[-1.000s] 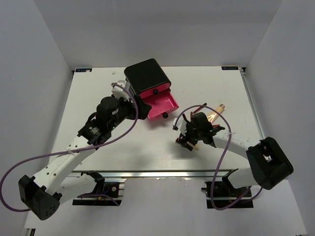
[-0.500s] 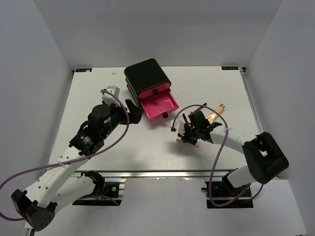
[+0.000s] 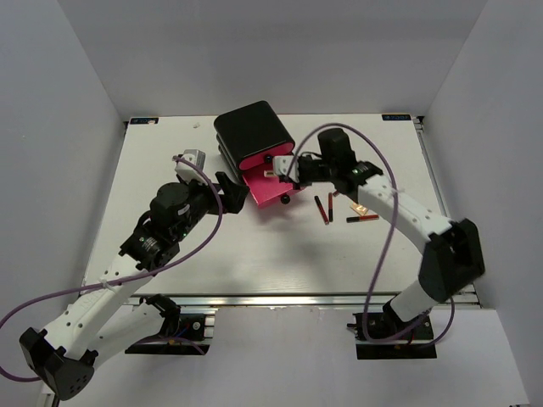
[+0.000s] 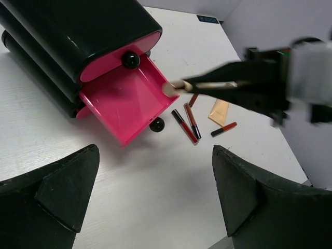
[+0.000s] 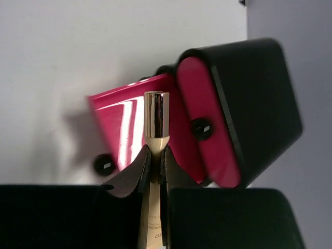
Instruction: Organize the makeup
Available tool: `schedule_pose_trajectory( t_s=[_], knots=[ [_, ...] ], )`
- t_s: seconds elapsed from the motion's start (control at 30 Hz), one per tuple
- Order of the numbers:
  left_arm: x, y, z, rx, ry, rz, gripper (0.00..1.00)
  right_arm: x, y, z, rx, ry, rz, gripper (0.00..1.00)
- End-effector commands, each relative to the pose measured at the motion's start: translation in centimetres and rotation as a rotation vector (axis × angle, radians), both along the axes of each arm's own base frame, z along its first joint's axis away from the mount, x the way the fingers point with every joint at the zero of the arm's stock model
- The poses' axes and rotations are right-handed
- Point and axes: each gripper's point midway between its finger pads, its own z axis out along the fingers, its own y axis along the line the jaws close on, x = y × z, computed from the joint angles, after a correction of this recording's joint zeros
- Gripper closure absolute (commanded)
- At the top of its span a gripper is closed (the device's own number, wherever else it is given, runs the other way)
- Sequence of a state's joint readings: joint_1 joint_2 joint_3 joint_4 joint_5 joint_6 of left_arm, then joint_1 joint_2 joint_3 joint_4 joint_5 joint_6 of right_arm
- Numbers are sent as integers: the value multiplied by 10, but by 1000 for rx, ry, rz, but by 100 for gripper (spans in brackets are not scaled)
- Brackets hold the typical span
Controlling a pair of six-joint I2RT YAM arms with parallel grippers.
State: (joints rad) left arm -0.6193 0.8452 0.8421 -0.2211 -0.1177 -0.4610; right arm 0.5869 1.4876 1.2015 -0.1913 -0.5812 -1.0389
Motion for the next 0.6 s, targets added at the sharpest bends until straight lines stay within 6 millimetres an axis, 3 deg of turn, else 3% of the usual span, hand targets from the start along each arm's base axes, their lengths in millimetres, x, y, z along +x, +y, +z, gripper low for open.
schedule_pose_trajectory(
  t_s=[0.0, 0.03, 0.07, 0.1, 0.13, 0.17, 0.37, 0.5, 0.57],
  knots=[
    [-2, -1, 12, -21, -39, -15, 2, 33, 25, -9, -52, -99, 63, 100],
    [-2, -1, 13, -25, -42, -16, 2, 43, 33, 2, -44, -135, 67, 100],
    [-3, -1, 14, -28, -45, -19, 2, 52, 39, -12, -69, -135, 75, 100],
    [-4, 0, 16, -32, -50, -17, 2, 56, 44, -14, -77, -145, 77, 100],
    [-4, 0, 18, -34, -54, -19, 2, 62, 49, -10, -76, -162, 78, 93],
    [-5, -1, 19, -37, -57, -25, 2, 66, 53, -22, -93, -155, 82, 88],
    [-7, -5, 21, -42, -58, -51, 2, 64, 51, -44, -135, -124, 85, 47],
    [-1, -14, 21, -37, -61, -77, 2, 62, 46, -42, -121, -108, 49, 40],
    [4, -23, 22, -31, -57, -105, 4, 64, 42, -26, -81, -84, -8, 40]
  ],
)
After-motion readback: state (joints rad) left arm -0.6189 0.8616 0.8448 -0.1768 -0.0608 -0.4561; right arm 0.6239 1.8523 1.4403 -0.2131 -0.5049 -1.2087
